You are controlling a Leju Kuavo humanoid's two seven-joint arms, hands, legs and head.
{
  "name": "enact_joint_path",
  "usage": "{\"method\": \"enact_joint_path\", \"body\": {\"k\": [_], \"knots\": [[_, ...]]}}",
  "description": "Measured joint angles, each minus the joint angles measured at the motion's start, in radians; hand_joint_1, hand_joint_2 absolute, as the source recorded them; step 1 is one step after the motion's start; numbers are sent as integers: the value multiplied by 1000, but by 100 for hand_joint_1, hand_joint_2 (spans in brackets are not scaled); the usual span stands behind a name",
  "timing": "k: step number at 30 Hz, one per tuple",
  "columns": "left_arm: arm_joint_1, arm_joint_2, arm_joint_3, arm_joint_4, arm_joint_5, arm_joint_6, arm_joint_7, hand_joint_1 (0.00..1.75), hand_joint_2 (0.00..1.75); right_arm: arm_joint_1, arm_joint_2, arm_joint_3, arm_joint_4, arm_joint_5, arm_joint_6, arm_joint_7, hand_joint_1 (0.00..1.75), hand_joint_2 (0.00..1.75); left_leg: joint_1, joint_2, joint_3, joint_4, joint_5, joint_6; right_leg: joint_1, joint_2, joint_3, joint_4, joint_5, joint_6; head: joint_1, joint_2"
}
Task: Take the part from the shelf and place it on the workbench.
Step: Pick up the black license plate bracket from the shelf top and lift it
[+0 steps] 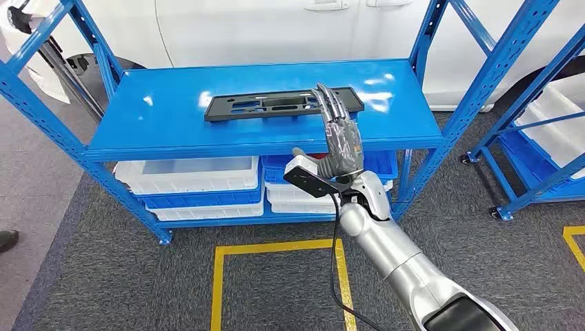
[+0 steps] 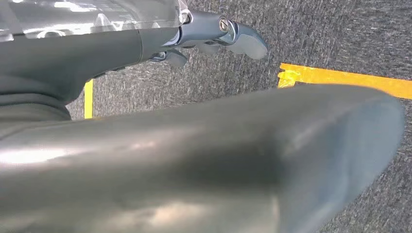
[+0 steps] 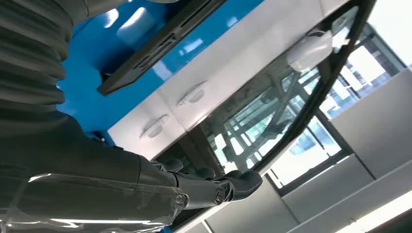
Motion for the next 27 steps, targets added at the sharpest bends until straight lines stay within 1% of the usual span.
{"method": "enact_joint_path", "body": {"k": [1,2,3,4,5,6,7,8,9,11,12,13,14,15,16,17,18,19,20,21,22,23,24,25,27], "knots": [[1,0,0,0,0,0,0,0,0,0,1,-4,9,2,-3,0,0,175,1,0,-12,20,-2,-2,0,0,0,0,0,0,0,0],[1,0,0,0,0,0,0,0,0,0,2,-8,17,2,-5,0,0,175,2,0,-15,24,3,-3,0,0,0,1,-1,1,0,0],[2,0,0,0,0,0,1,0,0,0,4,-15,32,4,-9,-2,0,175,5,0,-19,25,16,-5,-1,1,1,2,-2,2,0,0],[3,0,0,0,0,0,1,0,0,0,6,-22,43,4,-11,-4,0,175,7,0,-2,-14,47,-6,-2,2,2,3,-4,4,0,0],[3,1,0,0,0,-1,1,0,0,-1,9,-28,51,3,-11,-7,0,175,9,0,29,-81,86,-7,-3,3,4,5,-7,8,0,0],[3,1,0,0,0,-1,1,0,0,-2,11,-34,57,2,-11,-10,0,175,9,0,62,-150,115,-5,-2,4,5,9,-10,13,0,0],[2,1,0,0,0,-1,1,0,0,-4,14,-40,62,2,-11,-13,0,175,9,-1,89,-204,133,-1,0,6,5,12,-13,18,1,0],[1,1,0,0,0,-1,1,0,0,-6,16,-44,66,1,-11,-15,0,175,8,-2,103,-235,139,3,2,7,4,14,-14,23,1,0],[2,1,0,0,0,-2,1,0,0,-7,17,-49,70,1,-11,-16,0,175,5,-2,107,-245,135,9,3,7,2,15,-15,29,2,0],[2,0,0,0,1,-2,1,0,0,-8,20,-57,76,1,-10,-17,0,175,5,-3,107,-248,136,23,0,7,1,18,-18,40,4,0],[2,0,0,0,2,-2,1,0,0,-10,22,-60,78,0,-9,-17,0,175,6,-2,108,-250,137,30,-1,7,-5,33,-28,45,5,0],[1,-1,0,0,2,-2,1,0,0,-11,22,-63,79,0,-9,-18,0,175,6,-2,109,-252,137,37,-3,6,-18,63,-46,50,6,0],[1,-1,0,0,2,-2,1,0,0,-12,22,-66,80,0,-9,-18,0,175,7,-1,110,-253,137,42,-5,6,-43,115,-73,53,7,0],[0,-1,0,0,2,-3,0,0,0,-12,22,-67,81,0,-9,-19,0,175,6,-1,110,-253,136,46,-5,5,-77,182,-103,55,8,0],[0,-1,0,0,3,-3,0,0,0,-11,22,-68,83,0,-8,-20,0,175,4,-1,111,-253,134,49,-5,5,-113,250,-127,56,8,0],[1,-1,0,0,3,-3,0,0,0,-9,22,-70,85,0,-8,-20,0,175,3,-1,111,-253,132,51,-5,5,-142,299,-138,56,8,0],[2,-1,0,0,3,-4,0,0,0,-7,22,-70,87,0,-8,-20,0,175,1,-2,113,-252,130,51,-5,5,-153,312,-128,55,8,0],[2,-1,0,0,3,-4,0,0,0,-5,22,-71,88,0,-8,-21,0,175,0,-2,117,-252,128,51,-5,5,-145,284,-101,51,8,0],[2,-2,0,0,3,-5,0,0,0,-5,22,-71,89,0,-8,-21,0,175,-2,-3,122,-251,124,50,-3,5,-117,220,-60,46,8,0],[2,-3,0,0,3,-5,0,0,0,-6,22,-71,89,0,-8,-21,0,175,-3,-3,127,-251,120,48,-1,4,-82,146,-26,38,8,0],[2,-4,0,1,3,-7,0,0,0,-7,23,-72,89,0,-8,-22,0,175,-5,-3,130,-250,116,45,3,2,-53,83,-4,32,8,0],[1,-5,0,1,3,-8,0,0,0,-7,24,-72,88,1,-7,-22,0,175,-6,-3,132,-249,112,40,6,1,-34,42,5,27,8,0],[1,-6,0,1,3,-10,-1,0,0,-6,25,-72,88,1,-4,-23,0,175,-6,-3,132,-250,109,35,10,0,-26,25,1,23,7,0],[1,-6,0,2,3,-11,-1,0,0,-5,27,-72,87,1,-1,-23,0,175,-7,-2,134,-251,106,30,11,1,-25,21,-2,20,7,0],[1,-5,0,2,3,-13,-2,0,0,-1,30,-72,78,2,8,-25,0,175,-5,0,135,-246,98,19,6,4,-16,13,-3,12,7,0]]}}
